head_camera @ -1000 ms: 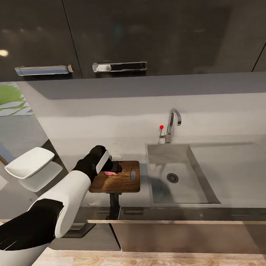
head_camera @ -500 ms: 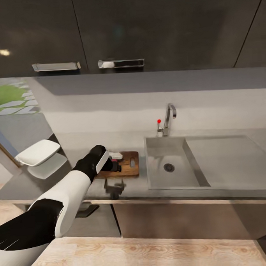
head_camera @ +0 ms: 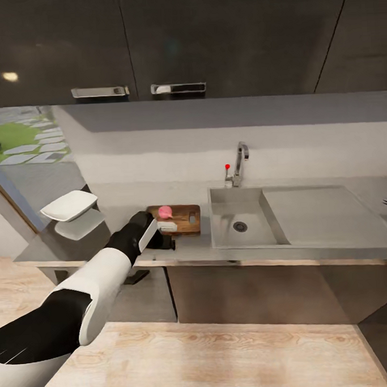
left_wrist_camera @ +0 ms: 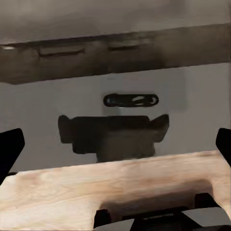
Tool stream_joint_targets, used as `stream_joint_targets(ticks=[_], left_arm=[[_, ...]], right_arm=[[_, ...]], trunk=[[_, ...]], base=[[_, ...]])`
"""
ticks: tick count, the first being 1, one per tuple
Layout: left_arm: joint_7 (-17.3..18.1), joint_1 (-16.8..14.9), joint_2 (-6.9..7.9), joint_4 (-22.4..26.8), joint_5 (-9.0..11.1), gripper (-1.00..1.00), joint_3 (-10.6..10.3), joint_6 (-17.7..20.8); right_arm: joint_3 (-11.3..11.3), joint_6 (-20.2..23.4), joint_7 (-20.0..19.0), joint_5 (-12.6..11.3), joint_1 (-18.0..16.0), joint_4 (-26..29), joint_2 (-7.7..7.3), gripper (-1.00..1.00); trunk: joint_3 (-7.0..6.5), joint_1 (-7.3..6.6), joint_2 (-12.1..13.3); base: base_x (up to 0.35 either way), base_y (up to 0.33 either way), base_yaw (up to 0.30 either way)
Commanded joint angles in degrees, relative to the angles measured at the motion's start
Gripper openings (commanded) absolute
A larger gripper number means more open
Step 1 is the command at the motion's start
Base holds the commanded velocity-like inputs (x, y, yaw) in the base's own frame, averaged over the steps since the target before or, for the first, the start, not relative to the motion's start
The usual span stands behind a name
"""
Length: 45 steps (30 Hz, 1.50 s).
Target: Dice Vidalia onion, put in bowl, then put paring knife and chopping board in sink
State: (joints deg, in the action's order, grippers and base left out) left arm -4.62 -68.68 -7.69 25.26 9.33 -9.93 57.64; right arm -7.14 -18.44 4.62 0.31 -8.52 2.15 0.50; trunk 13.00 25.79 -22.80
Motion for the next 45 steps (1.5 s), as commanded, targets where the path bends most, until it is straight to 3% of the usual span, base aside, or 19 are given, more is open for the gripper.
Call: stream_joint_targets(ticks=[1, 20, 25, 27, 29, 30, 33, 34, 35, 40, 45], left_arm=[[-0.48, -0.05, 0.04, 0.02, 0.61, 1.0, -0.35, 0.19], [-0.48, -0.05, 0.13, -0.64, 0.64, 1.0, -0.36, 0.18], [-0.33, -0.04, 0.13, -3.42, 0.66, 1.0, -0.35, -0.09], [-0.09, -0.03, 0.13, -6.94, 0.62, 1.0, -0.35, -0.54], [0.03, 0.01, 0.13, -12.78, 0.61, 1.0, -0.37, -6.6], [0.12, 0.02, 0.13, -18.14, 0.6, 1.0, -0.37, -12.46], [0.56, 0.05, 0.13, -24.87, 0.64, 1.0, -0.36, -21.01], [1.07, 0.21, 0.16, -26.67, 0.66, 1.0, -0.37, -25.33], [2.54, 2.55, 0.84, -28.83, 0.68, 1.0, -0.35, -33.37], [3.43, 9.8, 2.19, -29.77, 0.68, 1.0, -0.35, -42.56], [3.55, 18.67, 3.84, -29.95, 0.68, 1.0, -0.35, -55.13]], right_arm=[[-0.33, -0.23, 0.04, 0.04, -0.04, -0.04, 0.02, 1.0], [-0.37, -0.2, 0.04, 0.04, -0.03, -0.04, 0.05, 1.0], [-0.41, -0.25, 0.06, 0.02, -0.04, -0.04, -0.03, 1.0], [-0.41, -0.27, 0.08, -0.03, -0.03, -0.04, -0.1, 1.0], [-0.53, -0.34, 0.06, -0.04, -0.04, -0.04, -0.17, 1.0], [-0.62, -0.69, 0.05, -0.09, -0.05, -0.01, -0.21, 1.0], [-0.75, -1.98, 0.04, -0.13, -0.04, 0.02, -0.27, 1.0], [-0.79, -2.99, 0.06, -0.15, -0.03, 0.1, -0.31, 1.0], [-0.85, -5.74, 0.1, -0.17, -0.05, 1.15, -0.4, 1.0], [-0.98, -7.45, 0.21, -0.3, -0.03, 6.08, -1.44, 1.0], [-1.09, -7.25, 0.49, -0.39, -0.01, 12.99, -2.32, 1.0]], trunk=[[0.11, 0.0, -0.12], [0.11, 0.0, -0.12], [0.11, 0.0, -0.12], [0.11, 0.0, -0.12], [0.11, 0.0, -0.12], [0.11, 0.0, -0.12], [0.11, 0.0, -0.12], [0.11, 0.0, -0.12], [0.11, 0.0, -0.12], [0.11, 0.0, -0.12], [0.11, 0.0, -0.12]], base=[[-0.336, 0.0, 0.0], [-0.336, 0.0, 0.0], [-0.336, 0.0, 0.0], [-0.334, 0.0, 0.0], [-0.265, 0.0, 0.0], [-0.115, 0.0, 0.0], [-0.066, 0.0, 0.0], [-0.03, 0.0, 0.0], [-0.01, 0.0, 0.0], [-0.003, 0.0, 0.0], [0.0, 0.0, 0.0]])
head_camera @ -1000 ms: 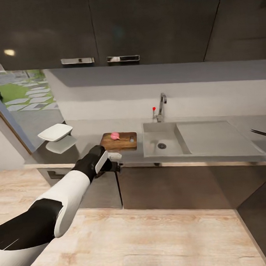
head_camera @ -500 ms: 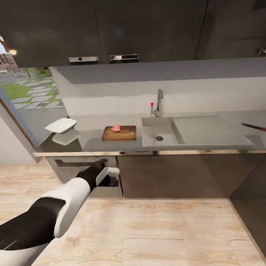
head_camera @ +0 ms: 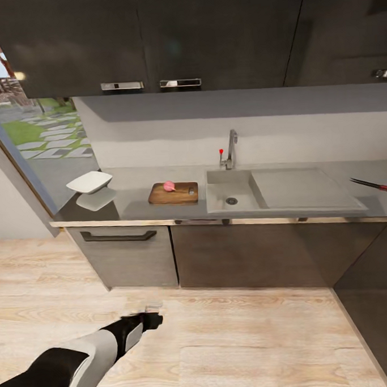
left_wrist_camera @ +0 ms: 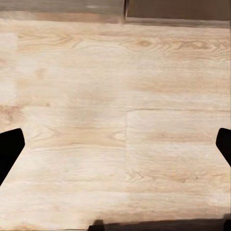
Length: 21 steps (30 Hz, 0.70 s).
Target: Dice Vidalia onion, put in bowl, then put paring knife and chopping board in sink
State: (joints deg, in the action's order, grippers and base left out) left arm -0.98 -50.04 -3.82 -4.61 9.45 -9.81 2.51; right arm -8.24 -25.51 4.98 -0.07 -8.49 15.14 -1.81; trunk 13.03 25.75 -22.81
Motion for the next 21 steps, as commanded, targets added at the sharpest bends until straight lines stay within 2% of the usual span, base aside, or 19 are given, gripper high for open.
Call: stream_joint_targets(ticks=[1, 5, 6, 8, 9, 10, 11, 12, 15, 16, 17, 21], left_arm=[[-0.07, 5.42, 1.33, -0.1, 0.57, 1.0, -0.47, -5.6], [-0.02, 11.27, 3.68, -0.13, 0.57, 1.0, -0.47, -12.91], [-0.04, 14.4, 5.07, -0.13, 0.57, 1.0, -0.47, -18.25], [-0.19, 16.39, 5.99, -0.13, 0.61, 1.0, -0.47, -22.21], [-0.29, 16.93, 6.32, -0.14, 0.62, 1.0, -0.47, -23.56], [-0.58, 18.08, 7.47, -0.14, 0.64, 1.0, -0.47, -27.61], [-0.73, 18.51, 8.07, -0.14, 0.68, 1.0, -0.47, -29.89], [-1.14, 18.98, 8.67, -0.14, 0.81, 1.0, -0.47, -32.41], [-3.29, 19.2, 8.95, -0.14, 0.89, 1.0, -0.47, -33.58], [-5.42, 19.27, 8.99, -0.14, 0.91, 1.0, -0.47, -33.92], [-6.06, 19.31, 9.0, -0.14, 0.91, 1.0, -0.47, -34.0], [-6.9, 19.34, 8.71, -0.1, 0.92, 1.0, -0.47, -33.95]], right_arm=[[-0.01, 1.36, 0.18, -0.02, -0.08, 3.28, -0.29, 1.0], [-0.02, 5.1, 0.19, -0.02, -0.14, 6.54, -0.53, 1.0], [-0.02, 6.54, 0.18, -0.02, -0.18, 8.32, -0.98, 1.0], [-0.02, 6.9, 0.04, -0.1, -0.19, 9.05, -1.28, 1.0], [-0.02, 6.89, -0.03, -0.13, -0.2, 9.19, -1.35, 1.0], [-0.02, 6.38, -0.18, -0.21, -0.2, 9.32, -1.43, 1.0], [-0.02, 5.55, -0.21, -0.24, -0.2, 9.23, -1.43, 1.0], [-0.02, 3.06, -0.24, -0.28, -0.21, 8.88, -1.36, 1.0], [-0.02, -0.21, -0.19, -0.68, -0.21, 8.36, -1.2, 1.0], [0.05, -2.61, -0.17, -1.65, -0.21, 8.11, -1.09, 1.0], [0.09, -3.55, -0.18, -2.04, -0.21, 7.93, -1.06, 1.0], [0.14, -4.86, -0.22, -2.62, -0.21, 7.1, -1.0, 1.0]], trunk=[[0.09, 0.03, -0.11], [0.09, 0.03, -0.11], [0.09, 0.03, -0.11], [0.09, 0.03, -0.11], [0.09, 0.03, -0.11], [0.09, 0.03, -0.11], [0.09, 0.03, -0.11], [0.09, 0.03, -0.11], [0.0, 0.03, -0.11], [-0.08, 0.03, -0.11], [-0.16, 0.03, -0.11], [-0.5, 0.03, -0.11]], base=[[0.0, 0.0, 0.0], [0.0, 0.0, 0.0], [0.0, 0.0, 0.0], [0.0, 0.0, 0.0], [0.0, 0.0, 0.0], [0.0, 0.0, 0.0], [0.0, 0.0, 0.0], [0.0, 0.0, 0.0], [0.0, 0.0, 0.0], [0.0, 0.0, 0.0], [0.0, 0.0, 0.0], [0.0, 0.0, 0.0]])
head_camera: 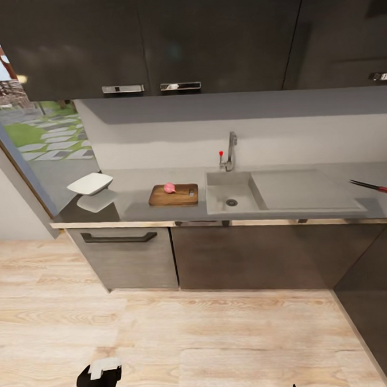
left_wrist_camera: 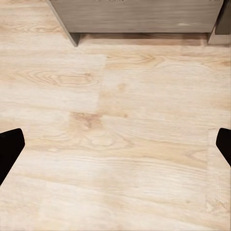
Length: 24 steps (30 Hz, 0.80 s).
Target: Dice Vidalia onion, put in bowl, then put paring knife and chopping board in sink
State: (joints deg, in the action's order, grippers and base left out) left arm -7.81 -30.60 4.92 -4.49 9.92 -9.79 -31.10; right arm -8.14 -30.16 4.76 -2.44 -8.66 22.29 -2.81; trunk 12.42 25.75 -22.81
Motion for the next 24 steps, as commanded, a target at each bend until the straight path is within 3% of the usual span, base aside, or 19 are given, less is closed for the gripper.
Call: stream_joint_targets(ticks=[1, 24], left_arm=[[-0.13, -0.09, -0.11, -0.23, 0.45, 1.0, -0.49, -0.33], [-0.37, -0.08, -0.53, -0.21, 0.45, 1.0, -0.49, -0.02]], right_arm=[[0.04, -0.31, 0.0, -0.29, -0.04, -0.17, 0.0, 1.0], [0.14, -1.02, -0.08, -0.37, -0.04, -1.19, 0.08, 1.0]], trunk=[[0.01, 0.03, -0.11], [-2.07, 0.03, -0.11]], base=[[0.0, 0.0, 0.0], [0.0, 0.0, 0.0]])
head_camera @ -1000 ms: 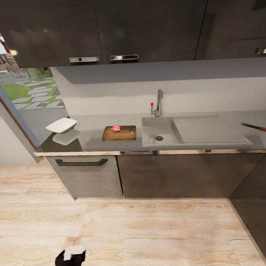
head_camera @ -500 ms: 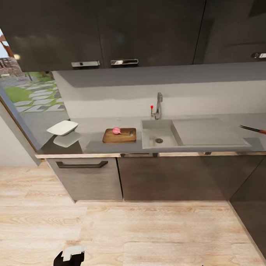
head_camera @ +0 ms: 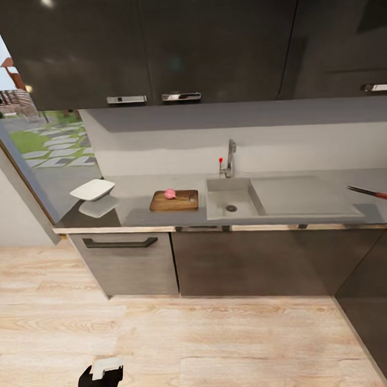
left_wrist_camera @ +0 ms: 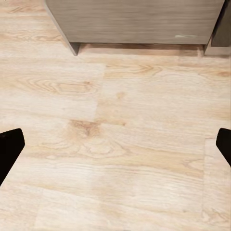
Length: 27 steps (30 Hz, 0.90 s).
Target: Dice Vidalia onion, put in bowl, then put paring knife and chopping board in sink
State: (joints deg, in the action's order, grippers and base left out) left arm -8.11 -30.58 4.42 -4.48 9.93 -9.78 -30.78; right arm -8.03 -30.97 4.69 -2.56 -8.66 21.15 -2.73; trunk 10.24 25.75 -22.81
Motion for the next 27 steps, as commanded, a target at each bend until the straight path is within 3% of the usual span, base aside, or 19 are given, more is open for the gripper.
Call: stream_joint_targets(ticks=[1, 27], left_arm=[[-0.06, -0.1, -0.03, -0.22, 0.44, 1.0, -0.5, -0.34], [-0.06, -0.1, -0.09, -0.17, 0.44, 1.0, -0.5, 0.89]], right_arm=[[0.04, -0.21, -0.02, -0.26, -0.05, -0.14, 0.0, 1.0], [0.04, -1.86, 0.05, -0.19, -0.05, -0.32, 0.0, 1.0]], trunk=[[0.02, 0.04, -0.11], [-2.34, 0.04, -0.11]], base=[[0.0, 0.0, 0.0], [0.0, 0.0, 0.0]])
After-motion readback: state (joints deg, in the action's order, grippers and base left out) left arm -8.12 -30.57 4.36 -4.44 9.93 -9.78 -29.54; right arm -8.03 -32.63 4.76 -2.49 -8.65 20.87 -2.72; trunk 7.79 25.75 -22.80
